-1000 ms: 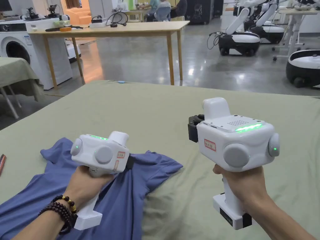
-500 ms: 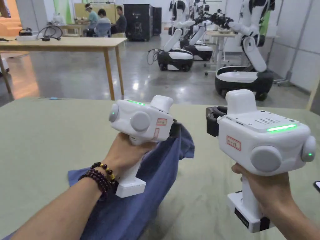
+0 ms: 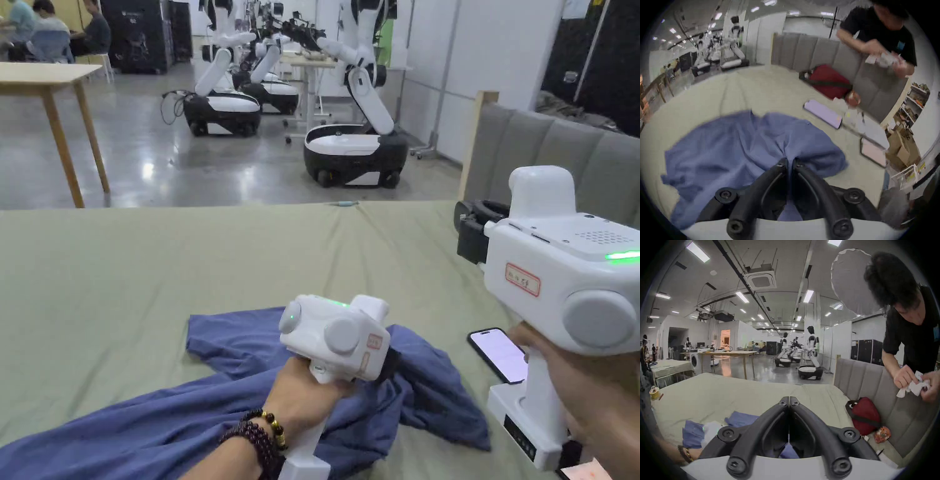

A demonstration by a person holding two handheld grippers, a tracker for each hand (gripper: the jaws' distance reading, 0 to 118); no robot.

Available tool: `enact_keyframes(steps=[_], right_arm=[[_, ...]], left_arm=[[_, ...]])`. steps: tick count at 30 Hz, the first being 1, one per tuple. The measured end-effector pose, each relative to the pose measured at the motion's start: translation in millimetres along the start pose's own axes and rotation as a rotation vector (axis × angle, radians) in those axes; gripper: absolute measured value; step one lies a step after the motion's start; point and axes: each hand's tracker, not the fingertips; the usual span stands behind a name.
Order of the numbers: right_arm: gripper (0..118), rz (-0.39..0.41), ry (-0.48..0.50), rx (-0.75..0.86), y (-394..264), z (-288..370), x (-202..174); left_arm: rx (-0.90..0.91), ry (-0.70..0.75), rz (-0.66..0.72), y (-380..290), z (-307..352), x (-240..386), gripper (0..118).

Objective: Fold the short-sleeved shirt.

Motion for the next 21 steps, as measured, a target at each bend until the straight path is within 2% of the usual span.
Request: enact_keyframes(steps=[3, 4, 5, 6, 7, 8, 10, 14, 16, 18, 19, 20, 21], right_arm=[[0, -0.004, 0.016, -0.042, -11.4, -6.9, -0.2], [0, -0.003, 0.023, -0.05, -14.2, -7.4, -0.9], [0, -0.001, 0.028, -0.054, -15.7, -7.3, -1.8], [0, 0.002, 0.03, -0.057, -17.6, -7.7, -4.4], [0, 0.004, 0.032, -0.06, -18.2, -6.8, -6.3], [0, 0.003, 0.037, -0.062, -18.3, -5.5, -7.1], [0, -0.02, 0.056, -0.061, -18.2, 0.2, -9.8], [0, -0.039, 0.077, -0.054, -17.5, 8.7, -19.7], [0, -0.054, 0.102, -0.048, -19.0, 13.8, -26.5], [0, -0.056, 0.121, -0.037, -22.3, 19.2, -33.8], [0, -0.054, 0.124, -0.034, -24.7, 20.8, -38.8], [0, -0.053, 0.125, -0.033, -26.4, 21.1, -43.2], [0, -0.057, 0.134, -0.035, -28.0, 20.9, -47.8]], left_arm=[[-0.019, 0.01, 0.051, -17.9, -16.2, -6.1, 3], [-0.006, 0.017, 0.056, -19.8, -13.0, -8.5, 6], [0.02, 0.035, 0.078, -18.2, -9.8, -10.2, 14], [0.027, 0.038, 0.106, -13.9, -5.9, -12.6, 42], [0.018, 0.035, 0.105, -7.9, 0.3, -14.7, 100], [0.015, 0.034, 0.1, -4.1, 7.8, -16.2, 118], [0.095, 0.005, 0.082, -0.1, 45.0, -26.2, 113], [0.261, 0.04, 0.135, -0.3, 136.8, -56.3, 113], [0.341, 0.104, 0.184, -14.8, 186.7, -79.7, 113], [0.418, 0.164, 0.23, -41.0, 234.3, -106.2, 104], [0.432, 0.229, 0.238, -55.3, 255.8, -119.2, 88], [0.44, 0.295, 0.246, -71.2, 271.0, -130.8, 58], [0.444, 0.362, 0.252, -87.5, 286.5, -142.7, 12]])
